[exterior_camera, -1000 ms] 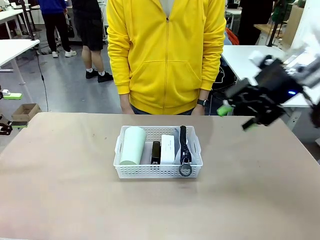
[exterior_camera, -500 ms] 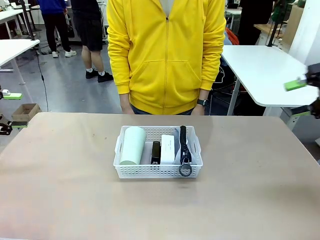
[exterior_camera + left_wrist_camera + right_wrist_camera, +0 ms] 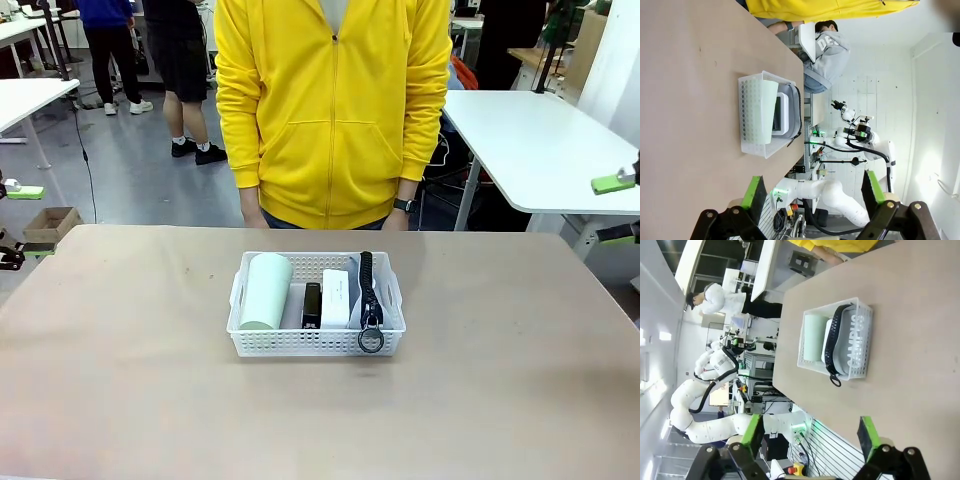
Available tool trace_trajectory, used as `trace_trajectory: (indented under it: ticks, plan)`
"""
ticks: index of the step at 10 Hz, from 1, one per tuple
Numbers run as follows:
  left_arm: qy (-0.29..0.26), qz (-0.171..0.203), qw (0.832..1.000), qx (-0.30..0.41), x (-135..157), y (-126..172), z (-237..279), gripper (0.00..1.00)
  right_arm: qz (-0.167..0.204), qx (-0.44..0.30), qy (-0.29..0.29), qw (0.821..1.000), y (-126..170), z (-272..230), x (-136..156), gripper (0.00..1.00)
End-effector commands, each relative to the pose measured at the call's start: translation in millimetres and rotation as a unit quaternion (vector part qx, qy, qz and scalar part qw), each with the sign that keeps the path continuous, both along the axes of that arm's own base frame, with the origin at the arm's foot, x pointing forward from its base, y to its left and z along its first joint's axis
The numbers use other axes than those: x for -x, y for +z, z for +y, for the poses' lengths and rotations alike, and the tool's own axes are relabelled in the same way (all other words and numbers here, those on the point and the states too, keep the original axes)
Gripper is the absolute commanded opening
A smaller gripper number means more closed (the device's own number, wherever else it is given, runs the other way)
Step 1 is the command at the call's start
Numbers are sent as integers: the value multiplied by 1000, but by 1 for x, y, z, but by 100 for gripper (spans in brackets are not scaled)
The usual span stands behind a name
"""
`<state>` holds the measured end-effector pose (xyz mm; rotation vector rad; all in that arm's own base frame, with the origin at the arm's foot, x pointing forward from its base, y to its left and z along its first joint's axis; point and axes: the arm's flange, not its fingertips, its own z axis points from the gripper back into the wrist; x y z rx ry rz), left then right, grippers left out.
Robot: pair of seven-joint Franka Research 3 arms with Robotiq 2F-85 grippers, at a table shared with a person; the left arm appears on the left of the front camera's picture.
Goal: Efficiently arrange items inside the basket to fit them all.
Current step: Pick up the Reusable plastic cup and place it inside the Organizing basket.
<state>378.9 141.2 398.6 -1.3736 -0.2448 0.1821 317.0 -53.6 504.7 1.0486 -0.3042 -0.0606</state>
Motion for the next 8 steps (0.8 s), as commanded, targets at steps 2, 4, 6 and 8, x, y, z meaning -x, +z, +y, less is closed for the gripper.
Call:
trace_trajectory:
  ticks: [2,4,6,8]
  plan:
    - [-2,3,1000,-1,2,2,-2,100,3,-9,-9,1000,7,0,3,100]
    - [-2,3,1000,-1,2,2,-2,100,3,-9,-9,1000,7,0,3,100]
    - [-2,3,1000,-1,2,2,-2,100,3,-9,-9,1000,7,0,3,100]
    - [-2,3,1000,-1,2,2,-2,100,3,-9,-9,1000,7,0,3,100]
